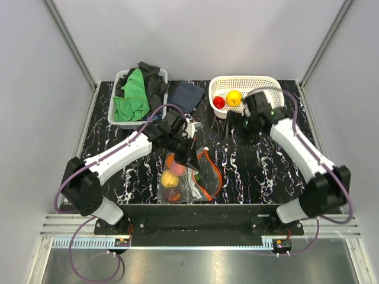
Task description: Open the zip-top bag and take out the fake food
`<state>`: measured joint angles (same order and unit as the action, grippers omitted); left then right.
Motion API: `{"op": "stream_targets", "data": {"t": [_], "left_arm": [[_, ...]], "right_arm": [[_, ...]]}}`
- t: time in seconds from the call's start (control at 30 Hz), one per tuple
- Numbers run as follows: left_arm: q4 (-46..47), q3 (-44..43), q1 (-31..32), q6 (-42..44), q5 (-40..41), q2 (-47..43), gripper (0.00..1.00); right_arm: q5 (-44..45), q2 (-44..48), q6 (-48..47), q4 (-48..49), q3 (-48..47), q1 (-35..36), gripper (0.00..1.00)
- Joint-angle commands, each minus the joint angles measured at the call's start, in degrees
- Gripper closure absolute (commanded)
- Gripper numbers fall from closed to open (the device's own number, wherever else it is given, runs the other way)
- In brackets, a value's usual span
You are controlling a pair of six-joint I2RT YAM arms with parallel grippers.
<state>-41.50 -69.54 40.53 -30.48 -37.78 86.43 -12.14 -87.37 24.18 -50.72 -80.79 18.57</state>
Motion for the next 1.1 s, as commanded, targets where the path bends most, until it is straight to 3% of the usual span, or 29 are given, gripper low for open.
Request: {"op": "stream_targets", "data": {"t": [0.0, 0.2, 0.33, 0.5, 0.87, 1.07], "left_arm": [[1.94, -3.06, -0.19, -1.51, -2.21, -1.44, 1.0], [3.0, -1.74, -0.28, -3.7, -3.0, -2.58, 1.0], [3.44, -1.21, -0.28, -5.03, -3.79, -3.11, 1.0], [3.88, -1.65, -0.28, -7.04, -4.58, -3.2, 1.0], [6.34, -1.04, -0.1, -11.53, -4.14, -4.87, 1.0], [9.06, -0.95, 0.69, -13.81, -3.97, -2.77, 1.0]], "right_arm": [[-6.91, 13.24, 7.25, 6.76, 15.09, 5.94, 0.07], [-8.78, 24.96, 18.86, 19.41, 28.65, 15.52, 0.26], [-8.51, 26.03, 21.16, 24.26, 31.31, 20.01, 0.41], [-8.77, 22.69, 23.8, 31.72, 34.74, 22.91, 0.52], [-5.09, 12.76, 25.2, 40.43, 38.77, 23.44, 0.53], [-8.69, 8.63, 28.37, 52.37, 43.87, 23.53, 0.48]]}}
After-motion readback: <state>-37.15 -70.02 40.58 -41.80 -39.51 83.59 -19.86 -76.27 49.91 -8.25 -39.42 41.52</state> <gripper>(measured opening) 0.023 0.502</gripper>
